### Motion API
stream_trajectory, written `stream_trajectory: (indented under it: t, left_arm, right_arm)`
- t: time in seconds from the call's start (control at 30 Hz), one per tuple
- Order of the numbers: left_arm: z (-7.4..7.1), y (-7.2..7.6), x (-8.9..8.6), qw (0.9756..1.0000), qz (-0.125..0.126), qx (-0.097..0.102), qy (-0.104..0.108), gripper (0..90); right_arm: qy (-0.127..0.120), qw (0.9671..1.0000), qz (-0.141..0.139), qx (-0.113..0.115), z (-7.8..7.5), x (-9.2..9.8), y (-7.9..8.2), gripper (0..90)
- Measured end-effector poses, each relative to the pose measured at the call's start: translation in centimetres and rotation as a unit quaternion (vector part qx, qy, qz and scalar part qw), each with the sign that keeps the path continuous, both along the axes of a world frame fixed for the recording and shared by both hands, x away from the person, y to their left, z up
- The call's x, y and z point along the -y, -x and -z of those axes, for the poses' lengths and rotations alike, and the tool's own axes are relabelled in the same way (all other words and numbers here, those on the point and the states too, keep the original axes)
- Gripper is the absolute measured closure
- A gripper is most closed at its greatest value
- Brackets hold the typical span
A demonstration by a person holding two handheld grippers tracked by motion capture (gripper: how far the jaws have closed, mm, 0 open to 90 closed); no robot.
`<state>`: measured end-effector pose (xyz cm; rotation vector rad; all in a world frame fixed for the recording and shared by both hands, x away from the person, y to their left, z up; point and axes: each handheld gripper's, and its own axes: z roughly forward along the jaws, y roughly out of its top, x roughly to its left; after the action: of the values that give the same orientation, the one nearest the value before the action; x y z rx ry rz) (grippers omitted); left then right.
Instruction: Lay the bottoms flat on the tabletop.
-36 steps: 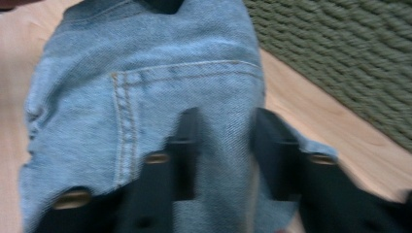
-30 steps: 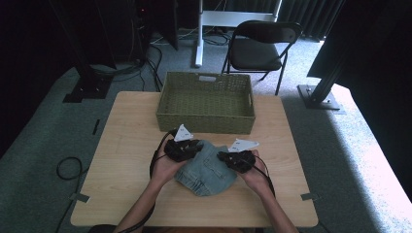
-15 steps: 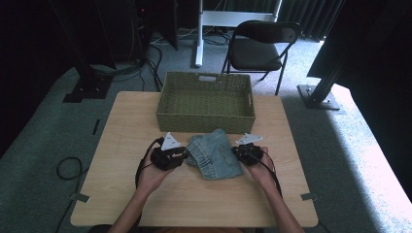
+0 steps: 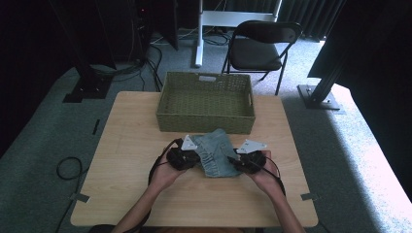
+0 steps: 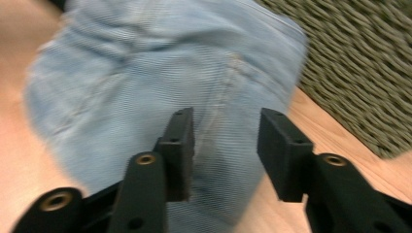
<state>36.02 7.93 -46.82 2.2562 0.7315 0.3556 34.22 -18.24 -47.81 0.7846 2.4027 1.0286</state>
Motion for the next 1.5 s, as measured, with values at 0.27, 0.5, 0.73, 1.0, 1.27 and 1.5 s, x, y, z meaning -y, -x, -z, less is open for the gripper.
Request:
stream_trajectory:
  t: [0.27, 0.5, 0.73, 1.0, 1.27, 1.5]
  left_arm:
    - [-1.6, -1.5, 2.0, 0.9998, 0.004, 0.018, 0.003, 74.7]
    - [-2.0, -1.5, 2.6, 0.9995, 0.005, 0.031, 0.007, 72.0]
    - [-2.7, -1.0, 0.8, 0.9985, -0.018, 0.046, 0.023, 63.9]
    - [-1.8, -1.2, -0.9, 0.9982, -0.044, 0.027, 0.031, 55.4]
    - [-0.8, -1.0, 0.0, 0.999, -0.029, 0.009, 0.033, 48.9]
    - [1.3, -0.3, 2.9, 0.9988, 0.017, -0.032, 0.033, 44.6]
  right_arm:
    - [-0.016, 0.996, -0.086, 0.018, -0.8, -1.1, 2.6, 26.8]
    - [0.024, 0.9959, -0.044, 0.075, -0.5, -1.7, 2.6, 53.3]
    - [-0.021, 0.9964, 0.043, 0.07, -1.8, 1.7, 0.6, 66.2]
    - [-0.034, 0.9896, 0.136, 0.03, -0.9, 4.4, -2.3, 66.9]
    - [-0.038, 0.9786, 0.202, 0.008, 0.1, 6.6, -3.5, 67.4]
    - [-0.044, 0.9778, 0.205, 0.001, 0.4, 7.0, -3.2, 66.9]
